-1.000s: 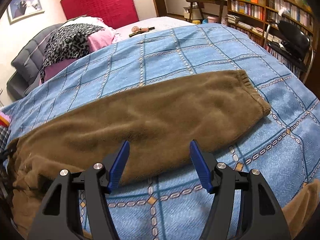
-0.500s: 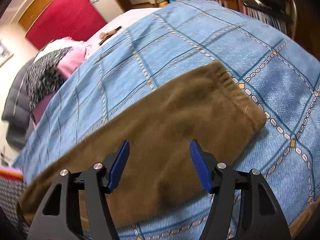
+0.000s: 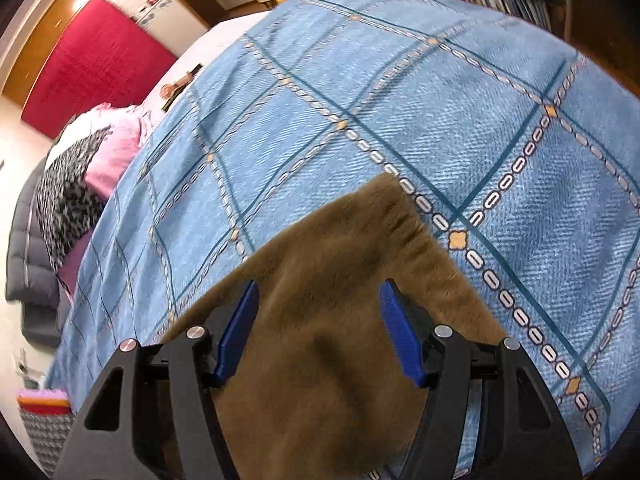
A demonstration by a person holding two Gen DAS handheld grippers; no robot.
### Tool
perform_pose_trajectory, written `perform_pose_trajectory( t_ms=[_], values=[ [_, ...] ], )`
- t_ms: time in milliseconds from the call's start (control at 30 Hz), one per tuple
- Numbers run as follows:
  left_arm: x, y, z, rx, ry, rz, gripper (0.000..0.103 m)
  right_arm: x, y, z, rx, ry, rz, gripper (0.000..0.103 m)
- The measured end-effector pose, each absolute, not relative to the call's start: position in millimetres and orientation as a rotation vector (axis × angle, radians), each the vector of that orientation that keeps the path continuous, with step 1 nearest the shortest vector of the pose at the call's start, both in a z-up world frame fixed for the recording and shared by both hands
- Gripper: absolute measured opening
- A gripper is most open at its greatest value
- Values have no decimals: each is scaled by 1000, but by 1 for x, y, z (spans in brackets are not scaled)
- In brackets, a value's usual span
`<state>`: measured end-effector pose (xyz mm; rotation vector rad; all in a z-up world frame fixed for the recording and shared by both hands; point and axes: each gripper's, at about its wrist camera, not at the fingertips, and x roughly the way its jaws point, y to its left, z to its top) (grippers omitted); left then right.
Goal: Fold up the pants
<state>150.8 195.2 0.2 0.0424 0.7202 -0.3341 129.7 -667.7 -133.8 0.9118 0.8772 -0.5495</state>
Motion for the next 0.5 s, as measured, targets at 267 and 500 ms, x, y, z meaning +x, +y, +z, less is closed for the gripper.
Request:
perform_pose_trajectory(
  t_ms=[267,500],
  values=[
    [133,211,-3,11,725,-333,40,144,-694,-140,992,903,-598,65],
    [128,220,-10,0,736,-319,40,169,-699,-143,958,975,-673,74]
  ],
)
